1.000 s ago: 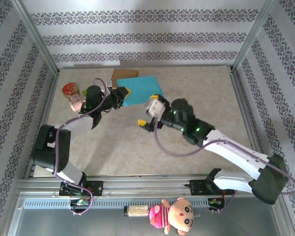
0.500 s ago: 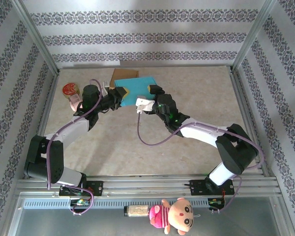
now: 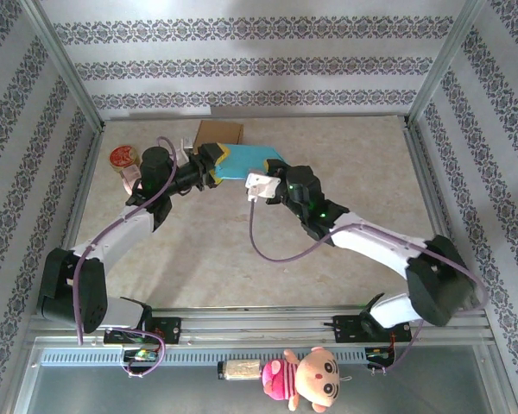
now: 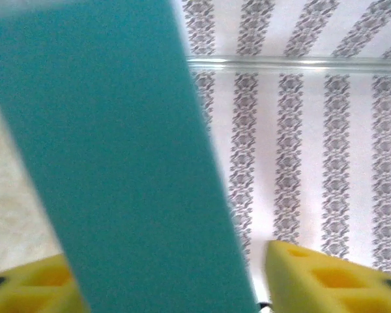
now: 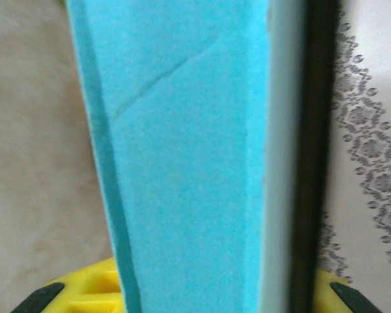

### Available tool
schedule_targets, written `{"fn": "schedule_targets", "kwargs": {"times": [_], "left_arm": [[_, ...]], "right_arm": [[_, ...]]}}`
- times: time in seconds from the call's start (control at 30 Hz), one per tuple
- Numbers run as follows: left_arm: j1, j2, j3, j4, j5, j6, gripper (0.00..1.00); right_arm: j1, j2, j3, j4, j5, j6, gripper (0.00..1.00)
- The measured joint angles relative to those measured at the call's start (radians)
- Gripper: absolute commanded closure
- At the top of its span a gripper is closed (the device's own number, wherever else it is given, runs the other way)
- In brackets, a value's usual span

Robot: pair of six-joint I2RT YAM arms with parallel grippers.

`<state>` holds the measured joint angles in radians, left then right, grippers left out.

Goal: Fold the paper box

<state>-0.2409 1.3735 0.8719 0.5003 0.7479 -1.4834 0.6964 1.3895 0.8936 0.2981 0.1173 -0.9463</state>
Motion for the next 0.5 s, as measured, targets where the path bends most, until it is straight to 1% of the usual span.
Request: {"fn": "schedule_targets", "kwargs": {"times": [0.03,0.1,0.17,0.23,0.3,0.4,0.5], "left_arm": [[0.004,0.000,0.006,0.003,0.000,0.013,0.24],[0.012,-0.010,0.024,-0.008,-0.003,0.069,0.20],[0.029,-0.046,0.053,-0.079,-0.027,0.190,0.17],[0.047,-0.112,0.100,-0.213,-0.083,0.373,0.16],[0.055,-0.199,0.167,-0.360,-0.159,0.611,0.16],[0.058,-0.323,0.219,-0.511,-0.256,0.938,0.16],[0.058,-0.408,0.217,-0.640,-0.312,1.186,0.16]], "right_arm": [[-0.011,-0.025,0.016,-0.069,-0.034,0.035,0.70],[-0.052,-0.057,0.102,-0.257,-0.133,0.107,0.72],[-0.098,-0.051,0.233,-0.464,-0.241,0.149,0.72],[-0.129,-0.021,0.367,-0.657,-0.317,0.159,0.72],[-0.138,0.043,0.520,-0.875,-0.372,0.150,0.75],[-0.137,0.187,0.701,-1.132,-0.393,0.122,0.76],[-0.130,0.363,0.834,-1.319,-0.375,0.099,0.75]]}}
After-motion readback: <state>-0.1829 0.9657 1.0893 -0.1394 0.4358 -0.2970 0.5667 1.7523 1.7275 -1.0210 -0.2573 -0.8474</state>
